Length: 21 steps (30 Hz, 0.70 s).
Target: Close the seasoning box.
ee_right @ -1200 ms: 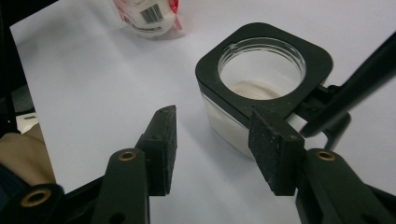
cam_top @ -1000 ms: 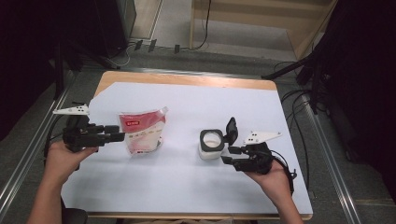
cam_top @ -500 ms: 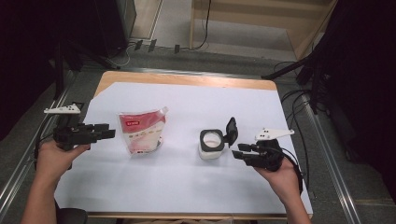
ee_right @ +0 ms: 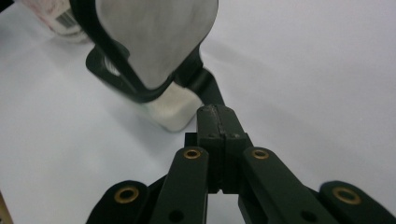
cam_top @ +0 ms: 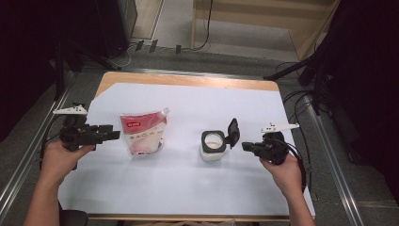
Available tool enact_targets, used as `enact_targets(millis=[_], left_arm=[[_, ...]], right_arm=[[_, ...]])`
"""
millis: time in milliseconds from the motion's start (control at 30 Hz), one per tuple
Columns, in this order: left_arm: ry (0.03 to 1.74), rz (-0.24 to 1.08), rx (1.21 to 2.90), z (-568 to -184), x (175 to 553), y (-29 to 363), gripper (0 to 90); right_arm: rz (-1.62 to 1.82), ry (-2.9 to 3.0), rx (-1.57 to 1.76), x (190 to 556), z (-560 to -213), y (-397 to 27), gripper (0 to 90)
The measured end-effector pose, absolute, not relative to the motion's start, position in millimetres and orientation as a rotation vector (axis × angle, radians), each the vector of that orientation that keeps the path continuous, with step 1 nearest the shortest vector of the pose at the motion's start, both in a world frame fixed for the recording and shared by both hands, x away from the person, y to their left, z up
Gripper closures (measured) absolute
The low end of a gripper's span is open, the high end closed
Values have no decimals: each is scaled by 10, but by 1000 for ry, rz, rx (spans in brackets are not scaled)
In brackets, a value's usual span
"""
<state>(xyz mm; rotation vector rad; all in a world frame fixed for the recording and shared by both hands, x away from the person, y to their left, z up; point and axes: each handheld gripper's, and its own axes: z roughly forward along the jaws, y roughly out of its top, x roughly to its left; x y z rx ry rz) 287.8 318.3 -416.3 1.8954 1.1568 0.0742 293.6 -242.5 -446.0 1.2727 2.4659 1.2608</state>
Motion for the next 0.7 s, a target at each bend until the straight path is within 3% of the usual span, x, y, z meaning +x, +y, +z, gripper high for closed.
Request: enact_targets(millis=[700], left_arm=[[1148, 82, 1902, -4198, 2887, 3116, 471]], right_arm=[[1396, 2363, 1274, 3210, -4410, -2188, 900]])
